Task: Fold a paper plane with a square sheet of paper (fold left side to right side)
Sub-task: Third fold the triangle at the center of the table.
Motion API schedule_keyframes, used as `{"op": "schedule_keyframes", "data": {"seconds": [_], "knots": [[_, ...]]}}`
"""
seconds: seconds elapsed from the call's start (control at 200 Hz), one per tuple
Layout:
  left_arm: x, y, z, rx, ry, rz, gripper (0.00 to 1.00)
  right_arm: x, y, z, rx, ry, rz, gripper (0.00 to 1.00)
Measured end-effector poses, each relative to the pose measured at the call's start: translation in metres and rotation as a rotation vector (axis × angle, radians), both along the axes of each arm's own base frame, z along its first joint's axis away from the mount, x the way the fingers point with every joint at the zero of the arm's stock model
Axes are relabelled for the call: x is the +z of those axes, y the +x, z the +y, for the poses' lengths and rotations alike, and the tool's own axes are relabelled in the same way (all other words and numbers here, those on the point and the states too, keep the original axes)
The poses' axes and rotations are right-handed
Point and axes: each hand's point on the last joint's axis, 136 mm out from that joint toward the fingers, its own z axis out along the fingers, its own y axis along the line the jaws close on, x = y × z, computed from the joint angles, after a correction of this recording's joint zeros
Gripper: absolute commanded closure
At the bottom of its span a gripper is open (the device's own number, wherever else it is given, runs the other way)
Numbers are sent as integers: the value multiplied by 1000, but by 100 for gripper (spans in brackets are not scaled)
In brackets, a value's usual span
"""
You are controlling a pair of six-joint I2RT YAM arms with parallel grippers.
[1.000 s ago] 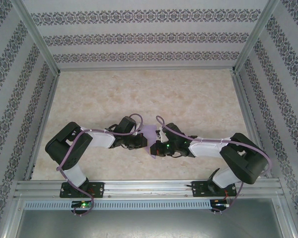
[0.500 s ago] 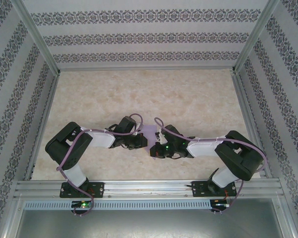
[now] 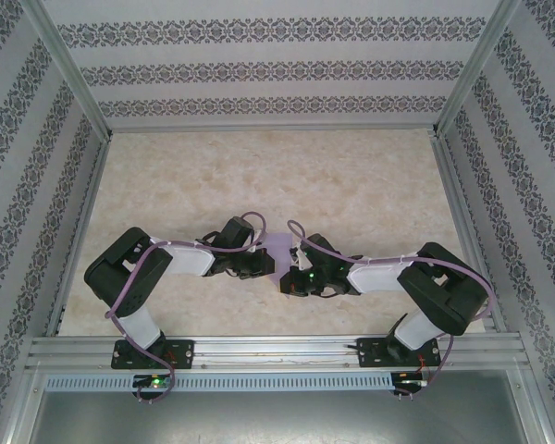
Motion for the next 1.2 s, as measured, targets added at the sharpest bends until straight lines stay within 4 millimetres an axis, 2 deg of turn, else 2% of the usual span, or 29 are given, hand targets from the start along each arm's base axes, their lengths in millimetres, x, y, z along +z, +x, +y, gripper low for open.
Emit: {"op": "schedule_keyframes", "data": {"seconds": [0.56, 0.929, 1.029, 1.134, 1.204], "knots": [[-1, 1, 0, 11, 10, 13, 89, -3, -3, -3, -2, -8, -9, 99], [-1, 2, 1, 40, 14, 35, 89, -2, -23, -23, 18, -49, 14, 100], [-2, 2, 1, 54, 11, 41, 89, 10, -25, -28, 17, -35, -2, 100], [-2, 2, 1, 65, 11, 45, 89, 31, -18, -28, 0, 16, -52, 100], [-2, 3, 1, 72, 11, 49, 89, 38, -14, -25, 0, 31, -71, 100]]}}
